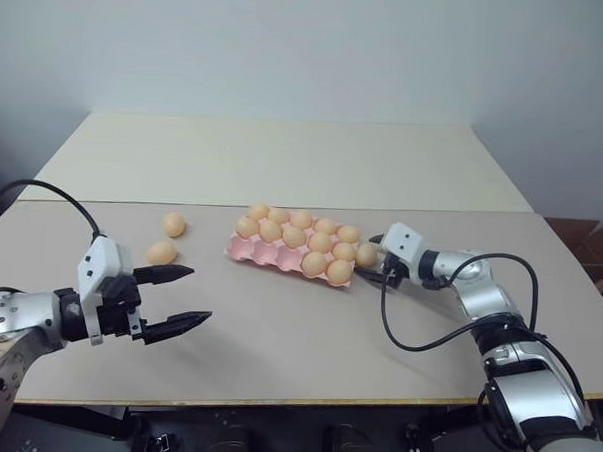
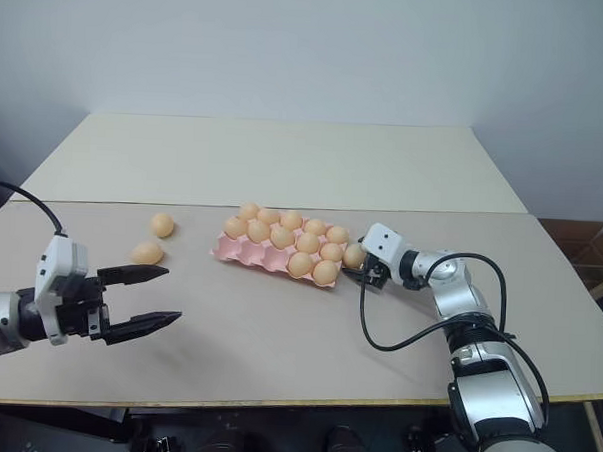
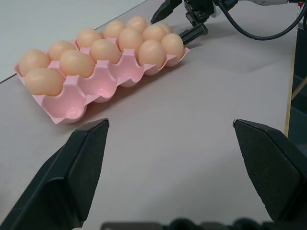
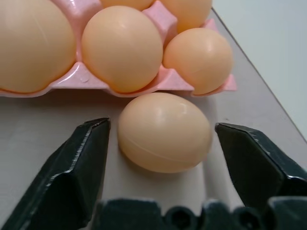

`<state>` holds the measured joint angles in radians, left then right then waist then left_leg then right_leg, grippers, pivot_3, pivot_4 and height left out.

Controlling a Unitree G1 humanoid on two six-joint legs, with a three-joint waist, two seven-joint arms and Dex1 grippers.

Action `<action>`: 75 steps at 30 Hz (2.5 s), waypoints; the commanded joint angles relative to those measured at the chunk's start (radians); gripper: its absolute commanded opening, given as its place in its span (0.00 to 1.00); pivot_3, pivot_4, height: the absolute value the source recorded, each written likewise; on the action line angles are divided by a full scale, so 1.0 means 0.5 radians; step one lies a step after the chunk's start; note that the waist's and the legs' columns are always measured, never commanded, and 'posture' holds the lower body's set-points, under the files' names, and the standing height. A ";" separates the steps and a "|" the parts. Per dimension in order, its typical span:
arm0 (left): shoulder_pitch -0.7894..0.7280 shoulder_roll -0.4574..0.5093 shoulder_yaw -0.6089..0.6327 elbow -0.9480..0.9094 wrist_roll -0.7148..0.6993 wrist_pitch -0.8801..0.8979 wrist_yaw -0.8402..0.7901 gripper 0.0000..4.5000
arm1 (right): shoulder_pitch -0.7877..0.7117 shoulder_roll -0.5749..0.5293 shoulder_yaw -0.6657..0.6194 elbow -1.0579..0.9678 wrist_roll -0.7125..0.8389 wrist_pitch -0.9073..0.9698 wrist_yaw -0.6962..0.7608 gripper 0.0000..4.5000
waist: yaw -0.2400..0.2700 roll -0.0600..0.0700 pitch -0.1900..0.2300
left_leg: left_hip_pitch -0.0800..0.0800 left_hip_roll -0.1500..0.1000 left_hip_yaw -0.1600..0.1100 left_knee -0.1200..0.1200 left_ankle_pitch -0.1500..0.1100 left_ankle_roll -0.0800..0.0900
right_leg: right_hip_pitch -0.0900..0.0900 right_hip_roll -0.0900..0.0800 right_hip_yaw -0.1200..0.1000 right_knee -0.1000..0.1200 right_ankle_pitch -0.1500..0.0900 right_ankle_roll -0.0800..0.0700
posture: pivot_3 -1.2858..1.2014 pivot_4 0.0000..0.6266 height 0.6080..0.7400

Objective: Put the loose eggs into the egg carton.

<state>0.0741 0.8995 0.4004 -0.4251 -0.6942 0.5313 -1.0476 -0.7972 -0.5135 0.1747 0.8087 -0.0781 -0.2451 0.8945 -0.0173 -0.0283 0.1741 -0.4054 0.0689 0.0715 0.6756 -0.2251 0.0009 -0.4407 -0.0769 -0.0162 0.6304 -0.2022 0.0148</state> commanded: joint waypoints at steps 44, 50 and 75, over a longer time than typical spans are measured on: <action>0.078 -0.061 0.041 -0.074 0.023 -0.095 0.056 1.00 | -0.033 0.478 0.258 -0.908 -0.065 0.300 -0.308 0.58 | -0.009 0.000 0.000 | -0.008 0.004 0.016 -0.002 0.000 -0.001 | -0.018 0.001 0.009 0.001 0.012 -0.013 | 0.52 0.24 1.00; 0.086 -0.067 0.037 -0.074 0.024 -0.102 0.073 1.00 | -0.030 0.531 0.248 -0.865 -0.043 0.252 -0.297 0.90 | -0.009 0.000 0.000 | -0.008 0.005 0.016 -0.003 0.000 -0.001 | -0.019 0.002 0.009 0.002 0.013 -0.012 | 0.52 0.24 1.00; 0.289 -0.143 0.400 0.050 0.204 -0.136 0.374 1.00 | 0.722 -0.641 -0.346 -2.077 0.548 0.820 0.398 1.00 | 0.000 -0.002 -0.001 | -0.015 0.005 0.020 -0.003 0.000 -0.001 | -0.028 0.001 0.011 0.000 0.001 -0.007 | 0.52 0.24 1.00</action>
<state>0.2264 0.8304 0.5499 -0.4129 -0.6282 0.4778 -0.9249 -0.4423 -0.8193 0.0409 -0.1700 0.1573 0.1436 1.0780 -0.0172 -0.0295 0.1735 -0.4114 0.0716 0.0818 0.6740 -0.2253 0.0005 -0.4546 -0.0758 -0.0104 0.6306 -0.2017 0.0101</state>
